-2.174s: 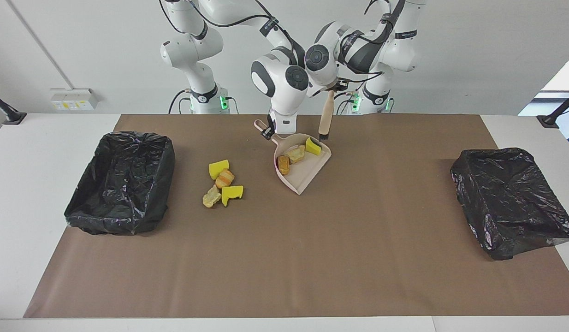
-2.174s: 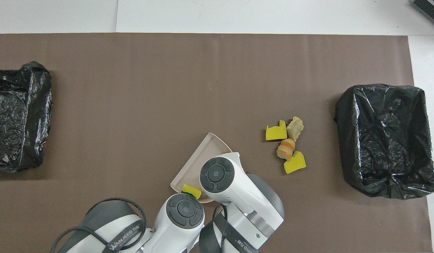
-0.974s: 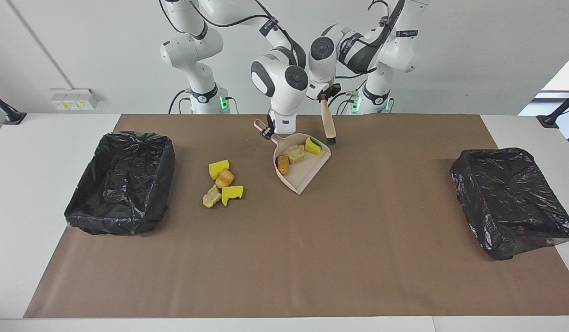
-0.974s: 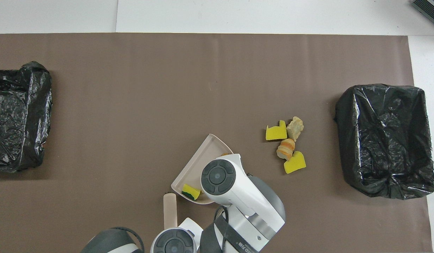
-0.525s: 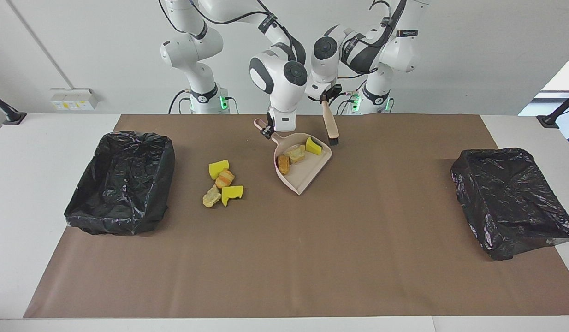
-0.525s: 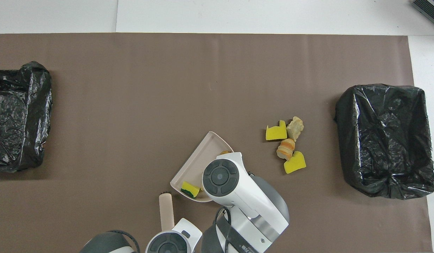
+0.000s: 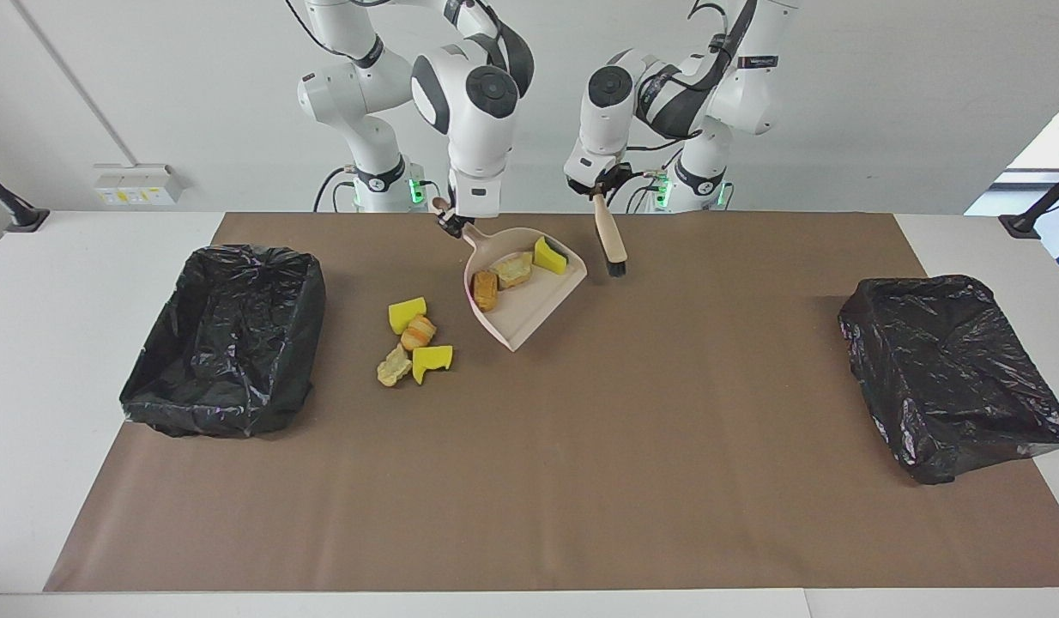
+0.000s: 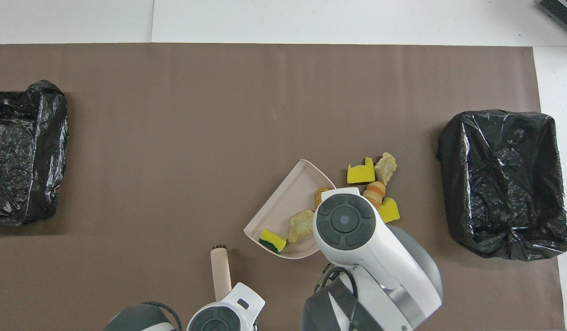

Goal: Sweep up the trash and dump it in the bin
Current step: 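Carry the dustpan to the black bag and tip it with the right gripper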

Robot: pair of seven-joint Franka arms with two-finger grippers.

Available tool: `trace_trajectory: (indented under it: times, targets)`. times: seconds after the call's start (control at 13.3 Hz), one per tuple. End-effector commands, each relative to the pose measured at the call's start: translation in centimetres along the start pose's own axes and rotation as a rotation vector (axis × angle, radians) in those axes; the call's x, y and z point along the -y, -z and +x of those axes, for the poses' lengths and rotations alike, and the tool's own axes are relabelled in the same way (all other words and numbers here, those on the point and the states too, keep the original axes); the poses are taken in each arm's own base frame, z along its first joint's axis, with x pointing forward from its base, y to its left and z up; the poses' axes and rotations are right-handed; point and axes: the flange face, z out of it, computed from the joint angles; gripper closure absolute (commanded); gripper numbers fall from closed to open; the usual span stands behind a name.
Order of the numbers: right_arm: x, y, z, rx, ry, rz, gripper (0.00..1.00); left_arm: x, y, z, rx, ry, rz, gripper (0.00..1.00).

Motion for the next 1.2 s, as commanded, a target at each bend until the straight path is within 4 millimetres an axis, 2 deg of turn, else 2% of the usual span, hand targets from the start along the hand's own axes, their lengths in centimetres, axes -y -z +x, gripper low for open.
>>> trace_trajectory:
  times: [0.0, 0.22, 0.37, 0.52, 0.67, 0.82, 0.97, 1.12]
  targets:
    - [-5.8, 3.5, -6.1, -0.057, 0.010, 0.037, 1.00, -2.3, -1.2, 1.2, 0.010, 0.014, -0.040, 0.97]
    - [-14.4, 5.8, -12.9, -0.128, 0.013, 0.096, 1.00, -4.8, -0.6, 2.4, 0.015, -0.005, -0.043, 0.97]
    - [-19.6, 4.9, -17.9, -0.159, 0.015, 0.133, 1.00, -6.2, -0.2, 3.0, 0.021, -0.015, -0.057, 0.95]
    - [-24.1, 3.4, -23.5, -0.185, 0.022, 0.146, 1.00, -7.0, -0.9, 2.7, 0.027, -0.077, -0.051, 0.95]
    - [-27.1, 2.0, -28.6, -0.141, 0.077, 0.103, 1.00, -7.0, -1.0, 2.6, 0.031, -0.082, -0.052, 0.95]
    - [-29.4, 1.5, -32.3, -0.079, 0.110, 0.020, 1.00, -7.0, -1.3, 2.6, 0.035, -0.090, -0.045, 0.90]
    - [-31.4, 1.8, -34.3, -0.003, 0.165, -0.115, 1.00, -7.2, -1.9, 2.0, 0.034, -0.106, -0.041, 0.84]
    - [-33.1, 2.0, -35.0, 0.082, 0.181, -0.214, 1.00, -7.2, -2.1, 1.8, 0.035, -0.115, -0.037, 0.76]
